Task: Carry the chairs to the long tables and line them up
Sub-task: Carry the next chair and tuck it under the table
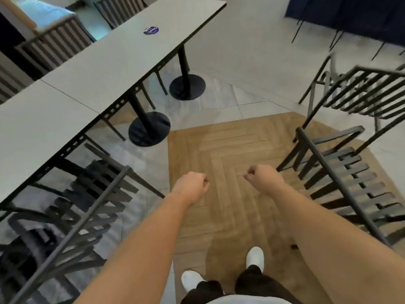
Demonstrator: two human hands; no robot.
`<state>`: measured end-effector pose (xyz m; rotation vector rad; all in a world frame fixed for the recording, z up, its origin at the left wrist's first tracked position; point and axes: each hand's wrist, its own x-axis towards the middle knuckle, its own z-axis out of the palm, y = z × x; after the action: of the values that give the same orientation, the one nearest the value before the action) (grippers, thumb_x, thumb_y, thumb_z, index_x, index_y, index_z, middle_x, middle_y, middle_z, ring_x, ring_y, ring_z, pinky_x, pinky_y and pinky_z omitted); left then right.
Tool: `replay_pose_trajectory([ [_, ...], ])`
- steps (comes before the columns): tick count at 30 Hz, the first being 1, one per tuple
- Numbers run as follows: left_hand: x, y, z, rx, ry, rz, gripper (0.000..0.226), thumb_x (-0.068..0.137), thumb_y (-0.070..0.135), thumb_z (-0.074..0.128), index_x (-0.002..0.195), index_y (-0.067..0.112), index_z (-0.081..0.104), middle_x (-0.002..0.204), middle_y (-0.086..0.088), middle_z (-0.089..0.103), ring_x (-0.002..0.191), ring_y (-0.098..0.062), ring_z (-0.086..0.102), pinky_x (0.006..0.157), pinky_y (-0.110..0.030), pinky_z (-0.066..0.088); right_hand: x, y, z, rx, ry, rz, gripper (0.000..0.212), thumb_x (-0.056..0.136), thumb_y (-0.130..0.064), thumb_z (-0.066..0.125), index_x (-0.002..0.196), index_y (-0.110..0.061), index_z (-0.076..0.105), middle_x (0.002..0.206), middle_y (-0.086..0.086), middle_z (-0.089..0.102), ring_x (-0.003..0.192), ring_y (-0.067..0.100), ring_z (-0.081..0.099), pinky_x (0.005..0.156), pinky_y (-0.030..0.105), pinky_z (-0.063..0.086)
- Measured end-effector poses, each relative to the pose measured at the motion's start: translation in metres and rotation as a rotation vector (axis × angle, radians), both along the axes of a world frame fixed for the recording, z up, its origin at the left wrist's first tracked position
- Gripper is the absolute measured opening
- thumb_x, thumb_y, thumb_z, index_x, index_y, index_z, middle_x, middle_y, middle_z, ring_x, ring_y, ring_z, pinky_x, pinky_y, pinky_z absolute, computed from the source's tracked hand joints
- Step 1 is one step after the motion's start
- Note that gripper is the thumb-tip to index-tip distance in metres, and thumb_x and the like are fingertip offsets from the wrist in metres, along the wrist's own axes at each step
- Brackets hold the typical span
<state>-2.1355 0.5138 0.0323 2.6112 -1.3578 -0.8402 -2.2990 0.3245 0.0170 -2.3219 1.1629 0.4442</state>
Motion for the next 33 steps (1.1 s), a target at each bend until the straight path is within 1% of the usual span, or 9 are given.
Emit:
replay_pose_trajectory([
  [3, -0.034, -0.052, 0.000, -0.014, 0.004, -0.086, 0.032, 0.103, 0.034, 0.050, 0.125, 0.019, 0.070, 0.115, -0.005, 0.072, 0.103, -0.026, 0.067, 0.088, -0.043, 0.057, -0.043, -0.038, -0.004, -0.027, 0.001, -0.106, 0.032, 0.099, -0.045, 0.056, 0.120, -0.022, 0.067, 0.100, -0.001, 0.068, 0.092, 0.021, 0.065, 0.083, 0.040, 0.058],
  [6, -0.068, -0.099, -0.002, -0.016, 0.015, -0.161, 0.032, 0.102, 0.035, 0.050, 0.122, 0.020, 0.071, 0.115, -0.007, 0.073, 0.104, -0.030, 0.068, 0.088, -0.042, 0.057, -0.085, -0.072, -0.010, -0.063, 0.003, -0.154, 0.029, 0.099, -0.043, 0.057, 0.117, -0.024, 0.069, 0.099, -0.004, 0.065, 0.092, 0.019, 0.064, 0.083, 0.040, 0.058],
  [10, -0.110, -0.157, -0.005, -0.011, 0.017, -0.252, 0.034, 0.101, 0.034, 0.050, 0.123, 0.020, 0.071, 0.116, -0.007, 0.073, 0.107, -0.030, 0.067, 0.089, -0.041, 0.055, -0.141, -0.107, -0.013, -0.182, -0.021, -0.147, 0.040, 0.098, -0.044, 0.042, 0.125, -0.023, 0.063, 0.123, 0.002, 0.059, 0.113, 0.025, 0.055, 0.092, 0.044, 0.053],
  [14, -0.151, -0.214, -0.006, -0.010, 0.029, -0.352, 0.035, 0.103, 0.033, 0.049, 0.132, 0.024, 0.066, 0.118, -0.002, 0.072, 0.107, -0.024, 0.066, 0.091, -0.040, 0.055, -0.197, -0.136, -0.011, -0.213, -0.062, -0.320, 0.038, 0.100, -0.040, 0.056, 0.135, -0.026, 0.058, 0.129, 0.000, 0.055, 0.121, 0.023, 0.050, 0.098, 0.044, 0.053],
  [18, -0.192, -0.263, -0.004, -0.024, 0.065, -0.478, 0.038, 0.103, 0.030, 0.054, 0.140, 0.023, 0.060, 0.126, 0.000, 0.068, 0.111, -0.019, 0.065, 0.096, -0.040, 0.056, -0.254, -0.151, -0.017, -0.081, 0.016, -0.442, 0.050, 0.097, -0.052, 0.058, 0.140, -0.026, 0.055, 0.135, 0.002, 0.055, 0.124, 0.024, 0.052, 0.101, 0.043, 0.051],
  [22, -0.218, -0.301, -0.012, -0.018, 0.058, -0.643, 0.044, 0.104, 0.031, 0.055, 0.147, 0.022, 0.053, 0.139, -0.005, 0.060, 0.125, -0.025, 0.058, 0.102, -0.041, 0.051, -0.291, -0.148, -0.029, 0.088, 0.072, -0.532, 0.072, 0.089, -0.074, 0.053, 0.143, -0.026, 0.053, 0.140, 0.003, 0.055, 0.124, 0.027, 0.055, 0.100, 0.042, 0.052],
  [24, -0.224, -0.317, -0.020, -0.009, 0.051, -0.706, 0.049, 0.103, 0.031, 0.057, 0.150, 0.022, 0.050, 0.142, -0.005, 0.057, 0.127, -0.026, 0.056, 0.103, -0.043, 0.051, -0.299, -0.142, -0.036, 0.157, 0.073, -0.568, 0.078, 0.086, -0.078, 0.054, 0.143, -0.026, 0.052, 0.139, 0.003, 0.056, 0.121, 0.026, 0.057, 0.099, 0.040, 0.052],
  [28, -0.225, -0.341, -0.039, 0.028, 0.052, -0.814, 0.057, 0.102, 0.032, 0.057, 0.156, 0.022, 0.040, 0.159, -0.003, 0.039, 0.145, -0.025, 0.036, 0.114, -0.046, 0.042, -0.304, -0.135, -0.054, 0.227, 0.068, -0.644, 0.070, 0.089, -0.068, 0.060, 0.141, -0.022, 0.053, 0.127, 0.003, 0.060, 0.112, 0.023, 0.060, 0.096, 0.037, 0.054],
  [33, -0.217, -0.375, -0.057, 0.020, -0.055, -0.944, 0.058, 0.102, 0.023, 0.059, 0.157, 0.021, 0.039, 0.162, -0.004, 0.032, 0.150, -0.025, 0.027, 0.119, -0.046, 0.035, -0.301, -0.139, -0.071, 0.281, 0.089, -0.750, 0.058, 0.094, -0.049, 0.067, 0.141, -0.020, 0.053, 0.122, 0.001, 0.062, 0.109, 0.022, 0.061, 0.096, 0.037, 0.053],
])
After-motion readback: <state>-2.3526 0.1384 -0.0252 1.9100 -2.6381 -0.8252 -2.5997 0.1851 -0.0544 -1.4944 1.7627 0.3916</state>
